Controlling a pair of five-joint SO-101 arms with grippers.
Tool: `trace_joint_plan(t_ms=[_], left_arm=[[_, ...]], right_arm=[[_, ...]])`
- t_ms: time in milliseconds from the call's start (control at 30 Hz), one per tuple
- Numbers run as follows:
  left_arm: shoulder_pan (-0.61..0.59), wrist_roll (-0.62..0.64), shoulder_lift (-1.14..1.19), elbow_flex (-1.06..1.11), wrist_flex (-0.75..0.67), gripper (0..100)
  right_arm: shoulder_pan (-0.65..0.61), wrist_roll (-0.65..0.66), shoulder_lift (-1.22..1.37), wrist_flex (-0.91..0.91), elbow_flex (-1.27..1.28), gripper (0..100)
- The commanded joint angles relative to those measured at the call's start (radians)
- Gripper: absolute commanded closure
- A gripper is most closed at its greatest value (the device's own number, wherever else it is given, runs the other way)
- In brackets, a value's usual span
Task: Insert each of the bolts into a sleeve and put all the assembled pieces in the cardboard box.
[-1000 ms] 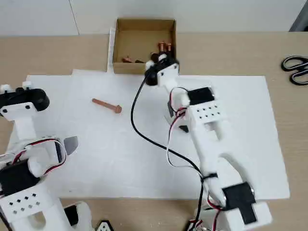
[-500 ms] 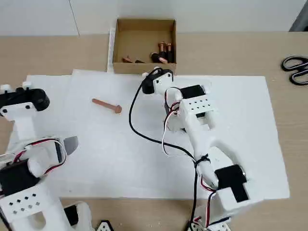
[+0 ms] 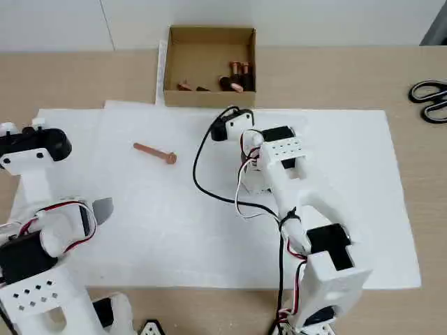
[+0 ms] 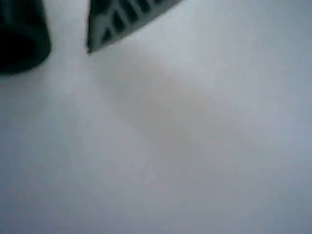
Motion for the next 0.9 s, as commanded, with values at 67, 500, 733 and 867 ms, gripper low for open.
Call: trace_joint_plan(t_ms=[67, 500, 733, 867], left_arm=[[-0.002, -0.006, -0.015, -0.007, -0.023, 70], [0.000, -0.006, -0.015, -0.010, -0.023, 70], [0.044, -0.058, 0.109, -0.113, -0.014, 70], [0.167, -0.158, 0.362, -0.242, -0.003, 70]], right_arm=[[0.012, 0.009, 0.015, -0.007, -0.041, 87.9], [0.147, 0.003, 0.007, 0.186, -0.284, 99.5], [0.171, 0.002, 0.007, 0.529, -0.614, 99.5], [0.176, -0.003, 0.005, 0.565, -0.647, 99.5]])
